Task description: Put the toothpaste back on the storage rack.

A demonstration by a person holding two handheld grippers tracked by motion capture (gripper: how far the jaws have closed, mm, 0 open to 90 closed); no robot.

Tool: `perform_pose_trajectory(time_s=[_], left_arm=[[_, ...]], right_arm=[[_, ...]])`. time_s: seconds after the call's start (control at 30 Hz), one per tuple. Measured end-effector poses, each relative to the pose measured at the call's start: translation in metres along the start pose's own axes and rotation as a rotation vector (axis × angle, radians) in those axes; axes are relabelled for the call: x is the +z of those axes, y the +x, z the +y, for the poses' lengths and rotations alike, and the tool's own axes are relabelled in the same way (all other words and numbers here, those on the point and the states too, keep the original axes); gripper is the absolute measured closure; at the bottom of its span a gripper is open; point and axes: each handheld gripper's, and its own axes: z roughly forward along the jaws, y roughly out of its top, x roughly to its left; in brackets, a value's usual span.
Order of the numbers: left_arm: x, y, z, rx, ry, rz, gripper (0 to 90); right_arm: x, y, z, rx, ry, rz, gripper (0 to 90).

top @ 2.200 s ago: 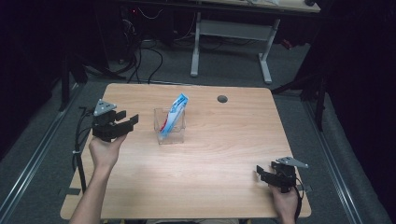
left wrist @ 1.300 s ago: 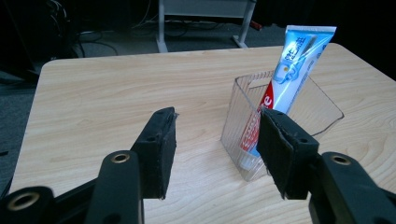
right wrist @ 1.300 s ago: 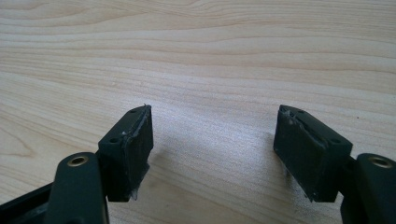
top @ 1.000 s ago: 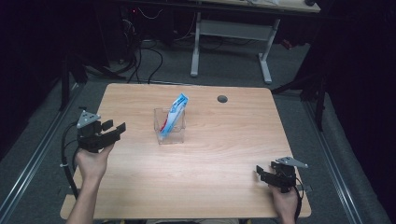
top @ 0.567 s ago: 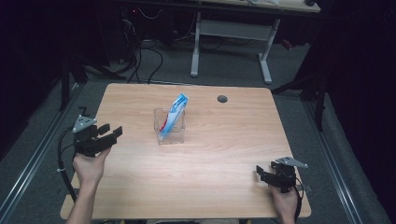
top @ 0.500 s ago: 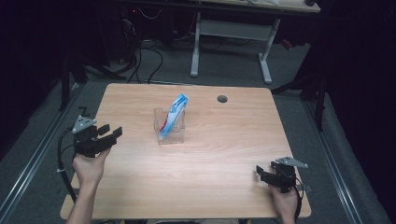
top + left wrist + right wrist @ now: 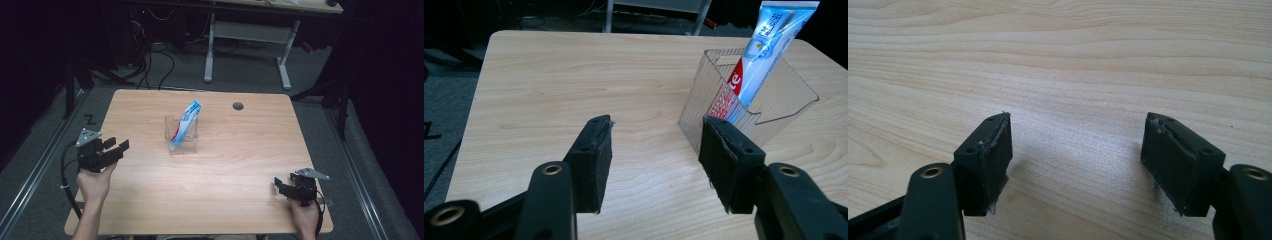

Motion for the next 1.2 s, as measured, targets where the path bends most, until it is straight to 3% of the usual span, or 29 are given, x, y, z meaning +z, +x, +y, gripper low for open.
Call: perform_pose_trajectory(time_s=[0.57,1.2], left_arm=[[-0.001,0.006,-0.013,-0.023,0.008,0.011,47.1],[0.017,0.001,-0.027,-0.017,0.054,0.002,47.1]], right_arm=[[0.000,0.000,0.000,-0.004,0.001,-0.002,28.7],[0.000,0.000,0.000,-0.002,0.002,-0.002,28.7]])
